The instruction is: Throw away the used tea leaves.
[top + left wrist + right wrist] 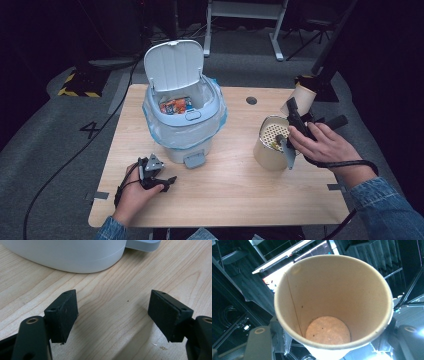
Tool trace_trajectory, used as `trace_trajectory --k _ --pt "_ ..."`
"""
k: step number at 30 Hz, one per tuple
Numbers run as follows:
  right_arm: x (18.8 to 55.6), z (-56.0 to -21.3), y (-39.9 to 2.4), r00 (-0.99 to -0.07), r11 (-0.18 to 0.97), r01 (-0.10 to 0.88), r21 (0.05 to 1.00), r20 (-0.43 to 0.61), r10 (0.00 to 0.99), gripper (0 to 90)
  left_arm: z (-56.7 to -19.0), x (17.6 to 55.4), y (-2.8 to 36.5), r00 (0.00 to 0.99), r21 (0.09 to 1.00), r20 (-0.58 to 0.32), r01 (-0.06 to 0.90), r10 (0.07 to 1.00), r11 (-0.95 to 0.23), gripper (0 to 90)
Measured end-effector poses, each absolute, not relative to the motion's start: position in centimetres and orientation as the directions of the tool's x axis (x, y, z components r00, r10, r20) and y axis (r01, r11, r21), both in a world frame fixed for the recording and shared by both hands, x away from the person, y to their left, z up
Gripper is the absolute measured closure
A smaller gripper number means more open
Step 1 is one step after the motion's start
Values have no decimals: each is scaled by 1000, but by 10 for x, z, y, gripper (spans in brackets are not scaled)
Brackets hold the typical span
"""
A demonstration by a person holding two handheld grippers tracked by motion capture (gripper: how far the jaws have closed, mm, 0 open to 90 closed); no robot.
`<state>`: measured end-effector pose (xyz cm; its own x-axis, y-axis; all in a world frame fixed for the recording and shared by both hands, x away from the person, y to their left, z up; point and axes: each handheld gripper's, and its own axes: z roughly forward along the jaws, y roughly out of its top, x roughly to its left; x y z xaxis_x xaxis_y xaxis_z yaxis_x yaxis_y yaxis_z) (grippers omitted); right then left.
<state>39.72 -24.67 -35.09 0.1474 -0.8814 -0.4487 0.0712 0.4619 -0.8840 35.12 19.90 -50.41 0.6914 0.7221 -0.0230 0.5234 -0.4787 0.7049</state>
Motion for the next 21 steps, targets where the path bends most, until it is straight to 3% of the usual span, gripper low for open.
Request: trace_trajectory --k 6,11,16,18,19,21 --pt "395 -340 -251 139 580 44 -813 -570 -809 326 -504 351 199 691 705 -23 524 722 -478 244" --pt "395 -321 -259 88 758 -4 -652 -755 -649 323 -504 351 199 691 705 -23 523 722 -479 244" --pt "395 -309 -266 40 857 -49 -513 -858 -512 319 -504 351 199 691 705 -23 523 722 -479 244" --pt "396 -305 -270 -4 909 -70 -410 -912 -411 317 -504 351 199 691 704 -24 524 723 -479 244" --pt "397 -300 -275 -57 954 -92 -287 -955 -293 314 -504 351 199 691 705 -23 524 722 -479 244" --pt "397 -298 -277 -77 966 -95 -239 -966 -247 313 -504 351 199 691 705 -23 523 722 -479 244"
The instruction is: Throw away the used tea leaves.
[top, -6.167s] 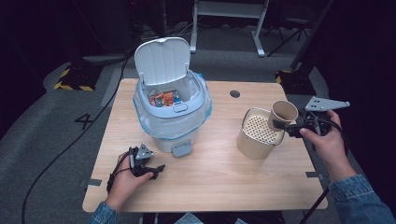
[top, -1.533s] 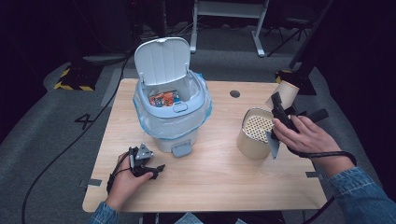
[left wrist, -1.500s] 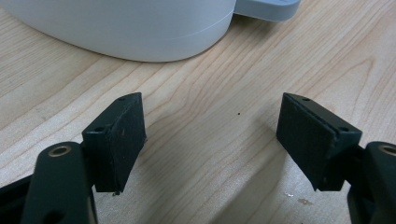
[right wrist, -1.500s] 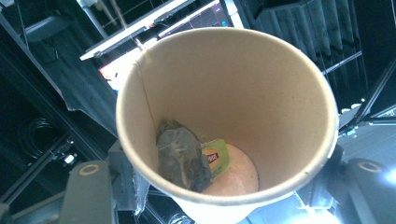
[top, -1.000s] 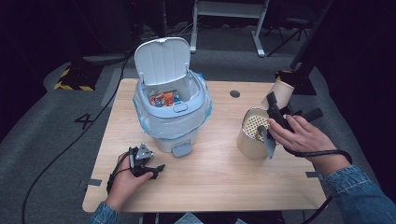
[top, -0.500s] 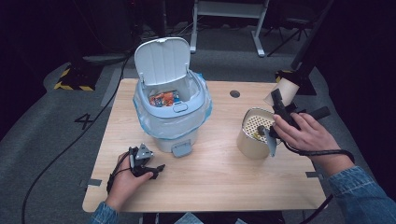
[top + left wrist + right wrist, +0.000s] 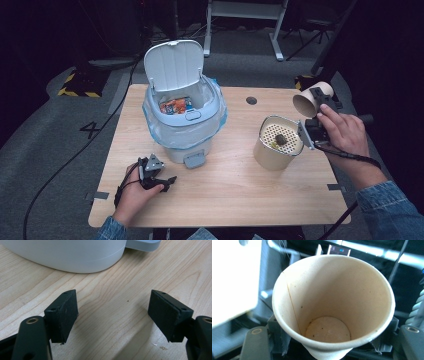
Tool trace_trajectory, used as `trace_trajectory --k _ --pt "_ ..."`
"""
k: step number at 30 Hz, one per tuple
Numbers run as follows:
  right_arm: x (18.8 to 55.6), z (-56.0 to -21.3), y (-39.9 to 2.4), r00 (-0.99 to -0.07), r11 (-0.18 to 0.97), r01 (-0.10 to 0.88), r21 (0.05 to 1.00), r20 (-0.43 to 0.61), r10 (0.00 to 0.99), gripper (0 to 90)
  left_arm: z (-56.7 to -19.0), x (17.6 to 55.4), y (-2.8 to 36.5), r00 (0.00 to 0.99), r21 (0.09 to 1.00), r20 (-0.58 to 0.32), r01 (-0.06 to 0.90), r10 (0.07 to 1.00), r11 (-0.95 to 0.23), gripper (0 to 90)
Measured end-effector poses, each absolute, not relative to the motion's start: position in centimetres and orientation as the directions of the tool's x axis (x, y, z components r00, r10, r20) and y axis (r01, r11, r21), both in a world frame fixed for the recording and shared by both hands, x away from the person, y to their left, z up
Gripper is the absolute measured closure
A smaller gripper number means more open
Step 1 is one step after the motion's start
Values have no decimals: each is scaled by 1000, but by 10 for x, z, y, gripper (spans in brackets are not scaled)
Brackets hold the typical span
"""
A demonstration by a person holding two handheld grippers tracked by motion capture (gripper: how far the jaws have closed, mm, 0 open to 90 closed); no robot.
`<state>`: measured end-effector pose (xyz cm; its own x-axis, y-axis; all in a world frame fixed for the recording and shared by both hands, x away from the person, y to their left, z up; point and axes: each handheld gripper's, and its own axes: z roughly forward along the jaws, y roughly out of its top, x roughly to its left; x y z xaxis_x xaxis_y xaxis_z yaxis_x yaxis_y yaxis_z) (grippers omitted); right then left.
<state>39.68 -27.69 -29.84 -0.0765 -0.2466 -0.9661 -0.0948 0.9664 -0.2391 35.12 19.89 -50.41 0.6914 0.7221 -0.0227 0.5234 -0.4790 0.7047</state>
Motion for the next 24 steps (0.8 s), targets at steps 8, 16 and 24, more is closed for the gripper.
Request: trace_trajectory --k 8,16,24 --pt "406 -291 -300 -328 943 -79 323 -902 281 307 -504 351 199 691 704 -23 524 722 -479 244" --pt "410 -286 -319 -530 616 108 780 -479 700 303 -504 351 199 691 704 -24 525 723 -478 244" --pt "404 -284 -322 -639 405 226 886 -179 748 302 -504 351 199 691 705 -23 523 722 -479 244"
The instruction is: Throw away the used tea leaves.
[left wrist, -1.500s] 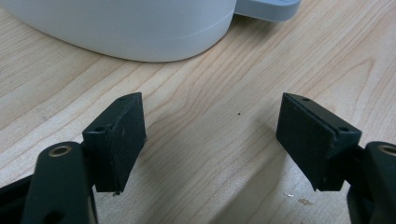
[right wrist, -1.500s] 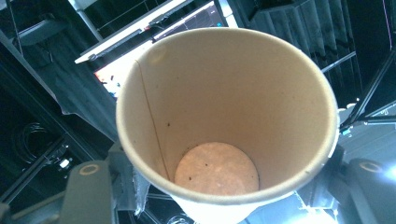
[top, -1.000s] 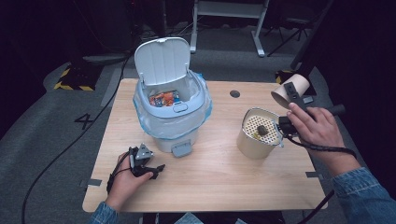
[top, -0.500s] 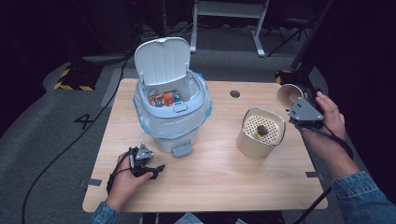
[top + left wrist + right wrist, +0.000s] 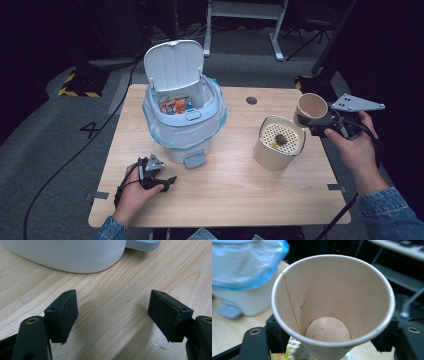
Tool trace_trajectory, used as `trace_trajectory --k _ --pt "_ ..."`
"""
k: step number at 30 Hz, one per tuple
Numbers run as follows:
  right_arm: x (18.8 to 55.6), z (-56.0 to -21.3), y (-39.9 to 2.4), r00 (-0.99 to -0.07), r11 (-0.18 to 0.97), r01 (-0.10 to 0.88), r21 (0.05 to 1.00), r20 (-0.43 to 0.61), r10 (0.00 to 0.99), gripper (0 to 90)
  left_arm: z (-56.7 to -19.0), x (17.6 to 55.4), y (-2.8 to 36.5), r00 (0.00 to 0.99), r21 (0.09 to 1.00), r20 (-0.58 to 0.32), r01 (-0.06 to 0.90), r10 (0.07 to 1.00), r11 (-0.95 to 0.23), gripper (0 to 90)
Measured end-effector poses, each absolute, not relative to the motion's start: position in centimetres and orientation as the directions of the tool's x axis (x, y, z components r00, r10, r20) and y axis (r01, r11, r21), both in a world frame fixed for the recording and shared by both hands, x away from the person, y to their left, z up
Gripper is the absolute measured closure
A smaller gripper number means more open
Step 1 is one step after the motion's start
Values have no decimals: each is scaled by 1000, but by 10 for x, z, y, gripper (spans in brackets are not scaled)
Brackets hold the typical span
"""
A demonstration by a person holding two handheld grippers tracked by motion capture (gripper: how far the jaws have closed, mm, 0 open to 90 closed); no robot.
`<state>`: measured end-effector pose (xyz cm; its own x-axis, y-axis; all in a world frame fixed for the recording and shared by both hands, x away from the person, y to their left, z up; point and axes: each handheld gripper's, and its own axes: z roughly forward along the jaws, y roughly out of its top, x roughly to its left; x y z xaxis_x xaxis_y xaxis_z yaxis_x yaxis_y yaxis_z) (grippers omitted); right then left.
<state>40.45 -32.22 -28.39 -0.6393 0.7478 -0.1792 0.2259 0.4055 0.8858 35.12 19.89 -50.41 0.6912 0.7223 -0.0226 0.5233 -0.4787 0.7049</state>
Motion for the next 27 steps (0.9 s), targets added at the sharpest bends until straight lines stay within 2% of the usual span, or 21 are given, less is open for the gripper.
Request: trace_trajectory --k 4,17,27 --pt "399 -285 -316 -684 379 246 892 -117 720 302 -504 351 199 691 705 -23 523 722 -479 244" --pt "377 -299 -290 -759 396 218 892 -100 643 295 -504 351 199 691 705 -22 524 723 -478 246" --pt "358 -331 -276 -816 388 239 890 -32 577 295 -504 351 199 690 705 -23 525 723 -478 246"
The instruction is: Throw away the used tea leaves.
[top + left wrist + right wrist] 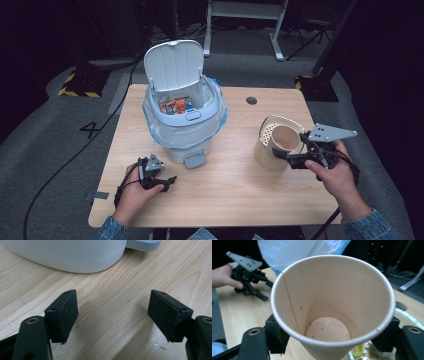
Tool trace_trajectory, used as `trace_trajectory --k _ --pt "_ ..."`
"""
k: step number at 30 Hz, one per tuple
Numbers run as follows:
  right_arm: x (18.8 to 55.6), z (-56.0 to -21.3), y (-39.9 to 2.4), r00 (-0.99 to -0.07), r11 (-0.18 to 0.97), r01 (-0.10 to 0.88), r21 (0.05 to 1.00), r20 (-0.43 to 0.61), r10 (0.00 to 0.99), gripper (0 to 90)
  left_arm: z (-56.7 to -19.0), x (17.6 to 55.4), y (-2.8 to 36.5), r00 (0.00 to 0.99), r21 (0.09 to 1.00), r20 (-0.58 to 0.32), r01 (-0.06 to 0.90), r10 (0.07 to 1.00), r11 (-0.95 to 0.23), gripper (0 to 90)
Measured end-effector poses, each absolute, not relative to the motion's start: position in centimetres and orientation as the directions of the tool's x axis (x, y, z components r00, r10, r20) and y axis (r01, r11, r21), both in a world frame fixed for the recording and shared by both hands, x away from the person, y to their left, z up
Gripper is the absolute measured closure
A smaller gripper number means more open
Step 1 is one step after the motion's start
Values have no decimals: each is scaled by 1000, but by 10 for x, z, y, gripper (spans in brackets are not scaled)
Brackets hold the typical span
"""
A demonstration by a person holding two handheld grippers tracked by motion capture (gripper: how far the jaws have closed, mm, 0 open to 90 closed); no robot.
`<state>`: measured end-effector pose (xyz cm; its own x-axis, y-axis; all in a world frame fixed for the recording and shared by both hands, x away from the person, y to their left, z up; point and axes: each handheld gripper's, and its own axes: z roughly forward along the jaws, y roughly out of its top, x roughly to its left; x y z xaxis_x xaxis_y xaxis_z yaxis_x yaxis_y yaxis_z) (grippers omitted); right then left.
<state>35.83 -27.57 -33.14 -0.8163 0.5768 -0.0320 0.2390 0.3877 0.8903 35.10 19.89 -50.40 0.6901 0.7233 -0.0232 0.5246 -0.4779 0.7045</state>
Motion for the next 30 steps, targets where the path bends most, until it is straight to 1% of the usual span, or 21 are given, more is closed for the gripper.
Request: trace_trajectory --k 3,8,9,15,22,30 --pt "354 -347 -272 -824 397 254 882 -18 566 295 -504 351 199 690 705 -22 524 723 -478 246" --pt "352 -363 -270 -830 408 269 873 -5 558 293 -504 351 199 690 705 -23 524 723 -478 246" --pt "352 -371 -269 -830 410 279 868 3 558 293 -504 351 199 690 705 -22 524 723 -478 246" --pt "352 -387 -265 -835 417 299 859 23 550 293 -504 351 199 690 705 -23 524 723 -478 246" --pt "355 -399 -260 -846 431 308 848 37 531 292 -504 351 199 690 705 -23 524 723 -478 247" --pt "362 -403 -242 -889 445 283 850 58 455 293 -504 351 199 688 706 -23 525 725 -476 251"
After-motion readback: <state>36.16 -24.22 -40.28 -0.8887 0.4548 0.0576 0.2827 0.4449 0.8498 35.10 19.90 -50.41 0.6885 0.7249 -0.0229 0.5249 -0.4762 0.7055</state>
